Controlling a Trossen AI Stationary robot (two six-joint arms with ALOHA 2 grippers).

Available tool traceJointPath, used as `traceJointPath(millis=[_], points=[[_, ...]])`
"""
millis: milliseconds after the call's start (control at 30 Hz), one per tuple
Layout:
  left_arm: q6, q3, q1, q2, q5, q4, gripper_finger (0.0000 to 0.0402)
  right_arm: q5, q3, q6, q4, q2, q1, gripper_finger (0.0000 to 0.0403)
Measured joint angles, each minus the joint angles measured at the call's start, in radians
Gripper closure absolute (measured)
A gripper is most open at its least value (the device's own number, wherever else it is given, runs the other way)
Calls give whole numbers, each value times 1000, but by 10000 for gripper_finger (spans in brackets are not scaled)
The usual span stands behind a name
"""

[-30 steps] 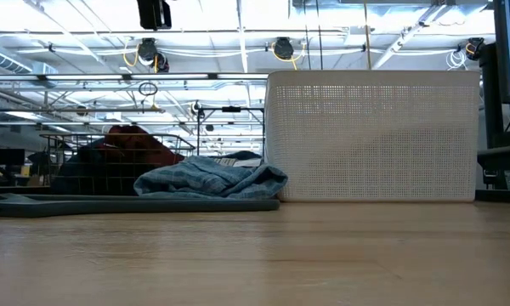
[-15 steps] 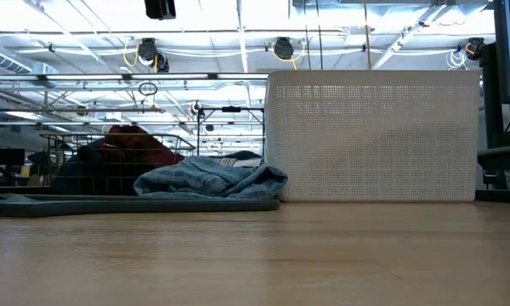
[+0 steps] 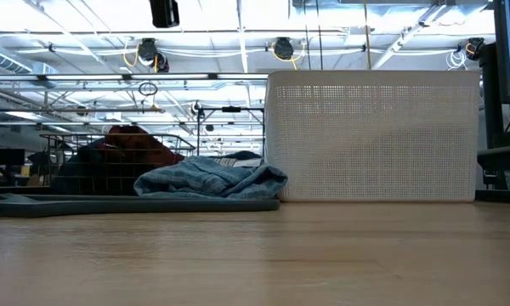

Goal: Pick & Place Cloths
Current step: Put the blue sock into the transparent bin

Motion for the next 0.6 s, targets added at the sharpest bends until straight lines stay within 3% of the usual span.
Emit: traceJointPath(millis=[133,333,600], points=[[55,0,25,0,35,22,387,-1,0,4,-5,2,0,403],[59,0,40,-1,87,-9,397,11,0,158,-2,-1,0,394],[-63,1,19,-9,82,-227,399,34,-1,395,-54,-11,2,334]])
